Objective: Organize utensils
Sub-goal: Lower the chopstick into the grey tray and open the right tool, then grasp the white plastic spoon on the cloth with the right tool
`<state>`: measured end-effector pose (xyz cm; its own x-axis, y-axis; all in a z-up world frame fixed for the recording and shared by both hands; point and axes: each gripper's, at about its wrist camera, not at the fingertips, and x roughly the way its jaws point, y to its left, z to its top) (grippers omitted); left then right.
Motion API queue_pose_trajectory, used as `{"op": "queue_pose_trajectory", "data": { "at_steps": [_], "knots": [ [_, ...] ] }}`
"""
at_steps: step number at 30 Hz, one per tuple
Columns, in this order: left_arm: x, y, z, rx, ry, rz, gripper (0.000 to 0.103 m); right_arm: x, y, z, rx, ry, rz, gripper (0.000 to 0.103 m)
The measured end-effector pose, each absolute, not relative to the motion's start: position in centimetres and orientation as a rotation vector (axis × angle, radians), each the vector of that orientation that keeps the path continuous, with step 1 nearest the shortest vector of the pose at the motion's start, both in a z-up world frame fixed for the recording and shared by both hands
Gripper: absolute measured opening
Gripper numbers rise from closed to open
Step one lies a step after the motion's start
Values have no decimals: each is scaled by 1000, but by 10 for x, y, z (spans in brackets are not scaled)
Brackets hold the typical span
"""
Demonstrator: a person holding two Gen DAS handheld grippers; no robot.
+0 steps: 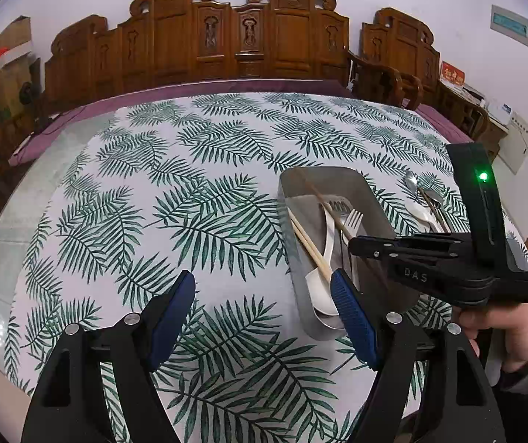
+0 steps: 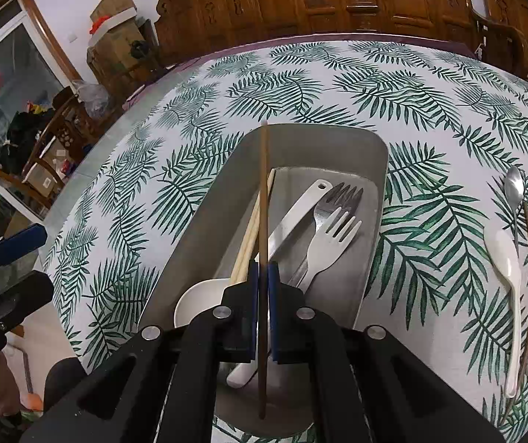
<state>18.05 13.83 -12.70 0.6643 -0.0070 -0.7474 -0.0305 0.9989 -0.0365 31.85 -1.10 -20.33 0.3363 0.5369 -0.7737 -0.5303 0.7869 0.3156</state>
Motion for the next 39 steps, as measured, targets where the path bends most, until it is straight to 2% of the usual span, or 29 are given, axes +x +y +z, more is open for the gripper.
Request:
{"op": "queue_pose_trajectory", "data": {
  "at_steps": [8,17,21,26,29,39],
  "knots": [
    [177,127,-125,-28,831,-5,72,307,-30,-188,-19,945,714,9],
    [169,95,-118,20,801,-63,73,283,-92,-161,-87,841,659,9],
    [165,80,-117,27,793,-88,76,278,-128,-157,-87,815,617,9],
    [161,62,-117,37,784,-103,81,276,-167,-162,-84,823,569,9],
    [162,54,-118,42,781,-101,81,277,-183,-170,-104,834,550,16],
    [173,29,-124,0,793,-113,81,295,-202,-201,-142,895,513,16]
  ]
}}
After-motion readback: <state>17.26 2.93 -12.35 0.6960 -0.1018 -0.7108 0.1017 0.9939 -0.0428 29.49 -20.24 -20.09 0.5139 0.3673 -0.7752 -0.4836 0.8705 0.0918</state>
